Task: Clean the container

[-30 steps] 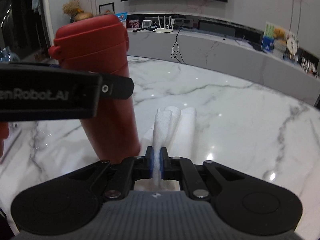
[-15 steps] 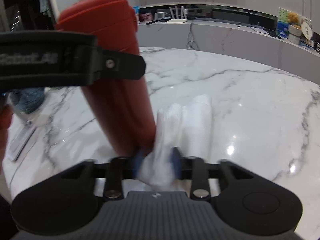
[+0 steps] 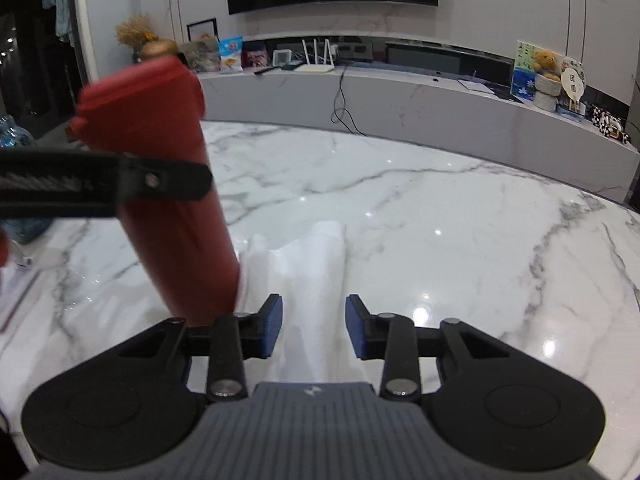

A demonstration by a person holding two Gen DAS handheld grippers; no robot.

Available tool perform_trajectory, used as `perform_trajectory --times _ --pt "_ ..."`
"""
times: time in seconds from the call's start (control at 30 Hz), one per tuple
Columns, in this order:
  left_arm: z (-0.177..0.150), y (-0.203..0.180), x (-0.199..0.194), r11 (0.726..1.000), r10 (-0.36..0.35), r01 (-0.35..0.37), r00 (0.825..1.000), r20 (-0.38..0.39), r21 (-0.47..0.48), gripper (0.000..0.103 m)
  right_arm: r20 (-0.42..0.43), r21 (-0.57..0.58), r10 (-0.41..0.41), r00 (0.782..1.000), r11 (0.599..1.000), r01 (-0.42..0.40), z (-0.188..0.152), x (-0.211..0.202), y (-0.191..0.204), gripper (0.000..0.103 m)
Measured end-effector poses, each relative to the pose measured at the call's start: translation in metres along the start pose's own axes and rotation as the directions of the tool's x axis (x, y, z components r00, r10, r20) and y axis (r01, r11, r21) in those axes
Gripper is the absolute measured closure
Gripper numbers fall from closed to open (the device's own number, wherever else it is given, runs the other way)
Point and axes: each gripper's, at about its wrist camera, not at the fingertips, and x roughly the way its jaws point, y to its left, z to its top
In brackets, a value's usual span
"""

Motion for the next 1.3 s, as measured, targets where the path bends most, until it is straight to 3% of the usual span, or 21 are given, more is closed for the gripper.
perform_trajectory --times 0.27,0.43,0.87,1.1,1.3 --pt "0.001 0.001 0.000 1.000 -0.008 0.008 1.000 -0.007 0.010 0.039 0.003 -0.058 0.037 0.999 0.998 -0.037 -0.006 0.021 0.011 0.063" --pt "0.000 0.001 -0.001 1.000 -0.012 0.012 1.000 -0.009 0.012 0.039 0.002 -0.061 0.049 0.999 0.997 -0.049 -0.008 0.033 0.008 0.052" --pt "-0.002 0.003 -0.001 1.000 -0.024 0.024 1.000 -0.003 0.008 0.039 0.027 -0.126 0.047 0.999 0.991 -0.043 -0.022 0.045 0.010 0.053" --pt "-0.005 0.005 -0.004 1.000 -0.028 0.028 1.000 0.002 0.015 0.038 0.004 -0.070 0.012 1.000 0.997 -0.011 -0.019 0.040 -0.003 0.069" --pt "-0.011 0.001 0.002 0.999 -0.037 0.038 0.999 -0.017 0.025 0.038 -0.014 0.147 0.049 0.999 0.988 -0.047 -0.015 0.032 -0.037 0.080"
